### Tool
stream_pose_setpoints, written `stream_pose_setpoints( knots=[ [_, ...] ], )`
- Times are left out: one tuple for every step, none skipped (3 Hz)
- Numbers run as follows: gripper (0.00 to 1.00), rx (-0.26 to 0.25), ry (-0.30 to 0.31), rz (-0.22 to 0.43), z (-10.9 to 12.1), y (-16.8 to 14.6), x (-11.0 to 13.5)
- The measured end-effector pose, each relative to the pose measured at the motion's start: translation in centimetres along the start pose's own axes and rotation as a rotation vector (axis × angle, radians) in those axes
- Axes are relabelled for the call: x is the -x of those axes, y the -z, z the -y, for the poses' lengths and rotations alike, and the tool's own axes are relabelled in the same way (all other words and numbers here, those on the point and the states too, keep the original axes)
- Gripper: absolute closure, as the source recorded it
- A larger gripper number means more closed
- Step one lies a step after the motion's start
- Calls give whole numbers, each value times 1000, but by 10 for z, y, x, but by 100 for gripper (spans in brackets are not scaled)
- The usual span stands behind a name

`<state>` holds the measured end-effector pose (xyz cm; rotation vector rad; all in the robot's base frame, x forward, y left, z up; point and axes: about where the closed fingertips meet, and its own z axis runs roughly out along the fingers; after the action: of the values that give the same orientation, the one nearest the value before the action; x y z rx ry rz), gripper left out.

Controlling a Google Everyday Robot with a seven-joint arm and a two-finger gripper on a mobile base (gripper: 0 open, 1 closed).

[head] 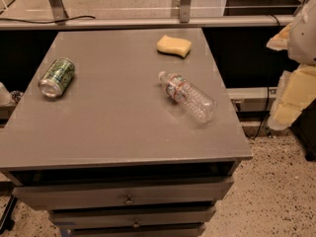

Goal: Place water bottle upright

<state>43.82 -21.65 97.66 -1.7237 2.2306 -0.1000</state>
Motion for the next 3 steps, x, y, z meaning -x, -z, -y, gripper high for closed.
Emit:
stream_pose_setpoints(
  knots=[
    [0, 0, 0, 0, 0, 0, 0],
    [0, -14, -15, 42, 5, -16, 24],
    [0, -30, -39, 83, 10, -51, 70]
  ],
)
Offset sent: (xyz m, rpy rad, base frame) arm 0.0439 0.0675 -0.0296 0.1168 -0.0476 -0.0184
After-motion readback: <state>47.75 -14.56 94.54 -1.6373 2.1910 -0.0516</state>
